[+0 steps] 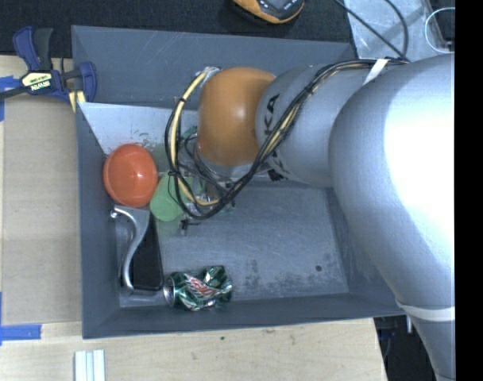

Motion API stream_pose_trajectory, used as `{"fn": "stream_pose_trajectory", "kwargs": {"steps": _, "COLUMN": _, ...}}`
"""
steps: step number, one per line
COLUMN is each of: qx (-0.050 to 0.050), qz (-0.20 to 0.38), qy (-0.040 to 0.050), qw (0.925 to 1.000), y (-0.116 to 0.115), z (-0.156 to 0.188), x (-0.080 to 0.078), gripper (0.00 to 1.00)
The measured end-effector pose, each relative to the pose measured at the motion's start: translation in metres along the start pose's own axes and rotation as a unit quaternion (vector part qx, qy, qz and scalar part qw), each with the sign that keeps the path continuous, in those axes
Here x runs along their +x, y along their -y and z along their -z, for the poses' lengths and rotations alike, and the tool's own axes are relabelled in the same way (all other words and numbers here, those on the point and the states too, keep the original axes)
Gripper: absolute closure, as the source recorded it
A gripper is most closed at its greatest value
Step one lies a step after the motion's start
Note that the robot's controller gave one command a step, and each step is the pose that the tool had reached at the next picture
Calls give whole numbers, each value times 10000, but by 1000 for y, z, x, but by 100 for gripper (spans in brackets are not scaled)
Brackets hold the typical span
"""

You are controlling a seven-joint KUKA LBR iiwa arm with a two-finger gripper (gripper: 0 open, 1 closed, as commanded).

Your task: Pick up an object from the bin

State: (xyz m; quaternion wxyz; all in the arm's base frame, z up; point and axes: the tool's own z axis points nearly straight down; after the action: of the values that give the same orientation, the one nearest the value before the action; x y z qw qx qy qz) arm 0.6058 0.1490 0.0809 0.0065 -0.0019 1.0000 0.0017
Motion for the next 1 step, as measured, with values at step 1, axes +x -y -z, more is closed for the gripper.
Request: {"fn": "stream_pose_trajectory", "kwargs": {"steps": 1, "qx": 90, "qz": 3246, "qy": 238, "qw": 9455, "y": -63, "z": 5, "x": -7, "gripper": 100}}
